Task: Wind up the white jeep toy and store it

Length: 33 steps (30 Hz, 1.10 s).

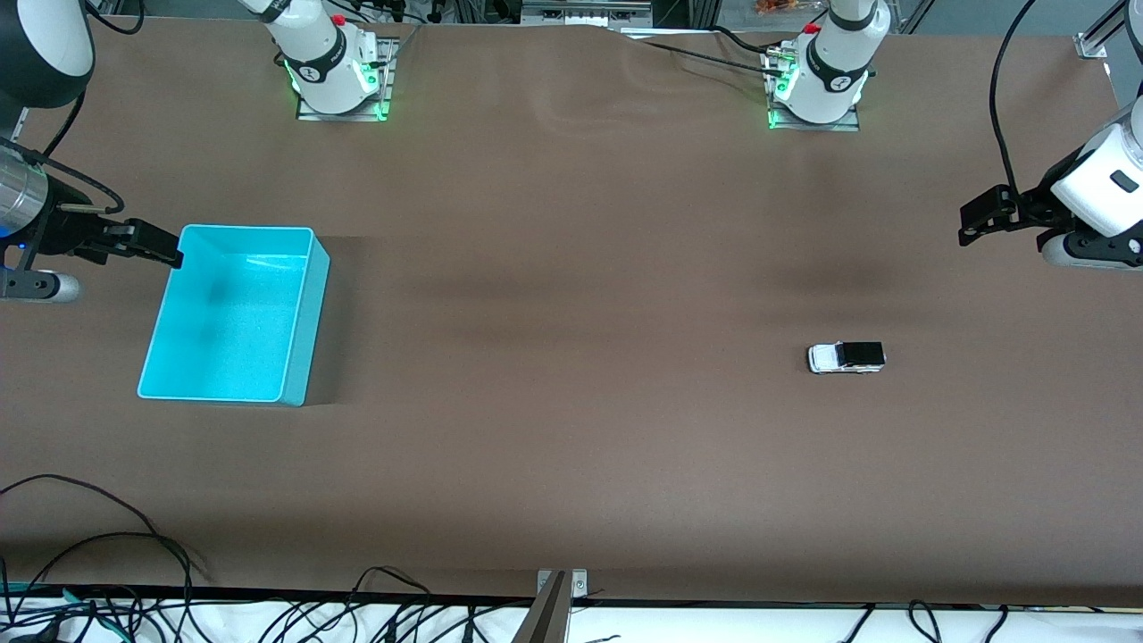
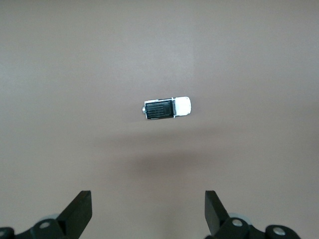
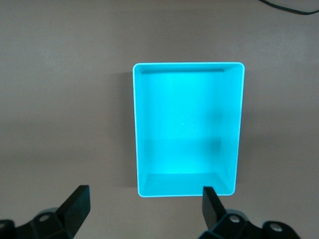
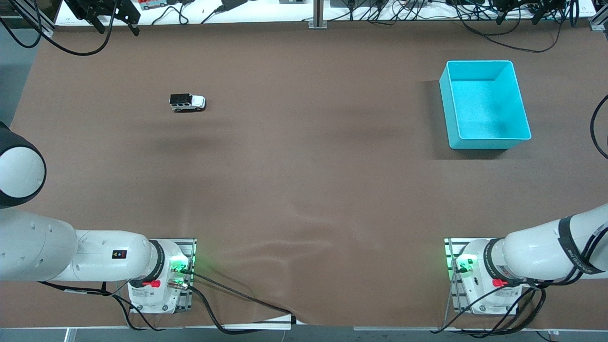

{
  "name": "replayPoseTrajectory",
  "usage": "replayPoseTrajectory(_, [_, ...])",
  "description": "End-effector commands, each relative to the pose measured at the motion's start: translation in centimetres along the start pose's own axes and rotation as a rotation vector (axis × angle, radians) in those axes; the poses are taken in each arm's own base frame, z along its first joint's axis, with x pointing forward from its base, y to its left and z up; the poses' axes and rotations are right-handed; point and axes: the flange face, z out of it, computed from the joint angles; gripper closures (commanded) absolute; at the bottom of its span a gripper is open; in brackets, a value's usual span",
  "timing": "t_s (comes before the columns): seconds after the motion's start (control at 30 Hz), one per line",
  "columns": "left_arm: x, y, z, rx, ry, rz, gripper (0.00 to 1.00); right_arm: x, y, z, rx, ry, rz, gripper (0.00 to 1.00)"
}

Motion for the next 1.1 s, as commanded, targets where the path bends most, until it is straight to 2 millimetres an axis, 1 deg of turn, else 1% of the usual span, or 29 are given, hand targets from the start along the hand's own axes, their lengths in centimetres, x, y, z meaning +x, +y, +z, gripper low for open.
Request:
replayPoseTrajectory(0.0, [0.27, -0.13, -0.49, -0.019, 0.011, 0.007, 0.0, -0.84, 0.03, -0.13, 0.015, 0.003, -0.013, 0.0])
replayPoseTrajectory(0.87, [0.16, -0.19, -0.34, -0.021, 0.001, 0.021, 0.0, -0.87, 0.03, -0.1, 0.015, 0.0, -0.013, 0.0])
replayPoseTrajectory(1.0, [0.07, -0.06, -0.57, -0.033, 0.005, 0.009, 0.0, -0.89, 0.03, -0.09, 0.015, -0.001, -0.013, 0.0])
replayPoseTrajectory(1.03, [0.1, 0.22, -0.65, -0.036, 0.007, 0.012, 0.0, -0.89, 0.03, -0.09, 0.015, -0.001, -0.013, 0.0])
replayPoseTrajectory(1.07, [0.1, 0.37, -1.04, -0.034, 0.016, 0.017, 0.0, -0.89, 0.03, -0.09, 0.015, -0.001, -0.013, 0.0])
